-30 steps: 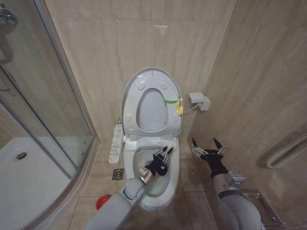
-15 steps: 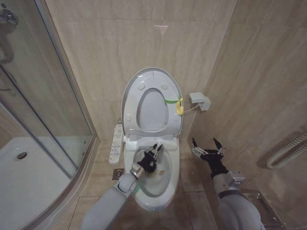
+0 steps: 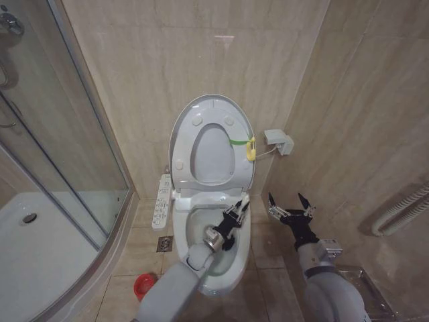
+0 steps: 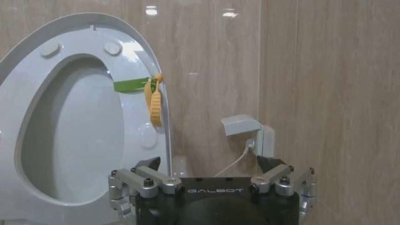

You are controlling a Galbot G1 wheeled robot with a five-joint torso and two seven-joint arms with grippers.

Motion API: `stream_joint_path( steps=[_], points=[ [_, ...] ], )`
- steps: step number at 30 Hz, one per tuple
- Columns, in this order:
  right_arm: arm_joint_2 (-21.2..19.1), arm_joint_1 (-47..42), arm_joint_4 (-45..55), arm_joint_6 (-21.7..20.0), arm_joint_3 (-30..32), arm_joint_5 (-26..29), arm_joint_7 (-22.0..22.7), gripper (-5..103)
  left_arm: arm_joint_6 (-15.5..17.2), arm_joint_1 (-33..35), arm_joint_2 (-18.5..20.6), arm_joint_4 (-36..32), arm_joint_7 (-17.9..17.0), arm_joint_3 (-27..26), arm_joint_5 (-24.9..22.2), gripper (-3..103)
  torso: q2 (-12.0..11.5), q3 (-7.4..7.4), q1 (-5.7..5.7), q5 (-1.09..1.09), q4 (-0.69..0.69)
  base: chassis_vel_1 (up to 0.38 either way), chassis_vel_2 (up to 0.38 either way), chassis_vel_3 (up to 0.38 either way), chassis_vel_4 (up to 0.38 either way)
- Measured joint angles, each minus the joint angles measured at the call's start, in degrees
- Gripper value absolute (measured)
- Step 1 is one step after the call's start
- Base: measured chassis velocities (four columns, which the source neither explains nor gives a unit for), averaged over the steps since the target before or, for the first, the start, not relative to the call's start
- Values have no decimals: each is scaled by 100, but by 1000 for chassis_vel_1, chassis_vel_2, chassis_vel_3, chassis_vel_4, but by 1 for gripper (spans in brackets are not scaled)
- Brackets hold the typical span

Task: Open the toilet lid, clean the toilet bowl with a toilet brush, close the toilet lid, and flush.

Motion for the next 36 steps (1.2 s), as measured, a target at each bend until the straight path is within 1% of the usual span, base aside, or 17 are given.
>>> stream_joint_path(
  steps=[4,7,11,13,16,19,22,25,29,33,34,36],
  points=[
    [0,0,0,0,0,0,0,100,-117,-226,70,485,70,-163,-14,21,0,0,0,0,2,0,0,0,0],
    [0,0,0,0,0,0,0,100,-138,-291,129,522,81,-214,-18,21,0,0,0,0,3,0,0,0,0],
    [0,0,0,0,0,0,0,100,-138,-305,171,286,75,-240,-21,21,0,0,0,-2,2,0,0,0,0],
    [0,0,1,0,0,0,0,100,-126,-259,181,26,59,-174,-27,21,0,0,0,-1,0,0,0,0,0],
    [0,0,0,0,0,0,0,100,-116,-190,178,-73,64,-66,-39,21,0,0,0,-2,0,0,0,0,0],
    [0,0,0,0,0,0,0,100,-162,-150,122,76,92,-13,-27,21,0,0,0,-2,0,0,0,0,0],
    [0,0,0,0,0,0,0,100,-310,-141,7,513,178,-91,-3,21,0,0,0,-2,1,0,0,0,0],
    [0,0,0,0,0,0,0,100,-329,-140,9,571,188,-165,-9,21,0,0,0,-1,1,0,0,0,0],
    [0,0,0,0,0,0,0,100,-314,-129,145,376,186,-203,5,21,0,0,0,-1,2,0,0,0,0],
    [0,0,0,0,0,0,0,100,-209,69,481,-277,145,-130,104,21,0,0,0,-1,0,0,0,0,0],
    [0,0,0,0,0,0,0,100,-209,69,481,-277,145,-130,104,21,0,0,0,-1,0,0,0,0,0],
    [0,0,0,0,0,0,0,100,-167,268,669,-595,132,-99,123,21,0,0,0,-2,0,0,0,0,0]
  ],
)
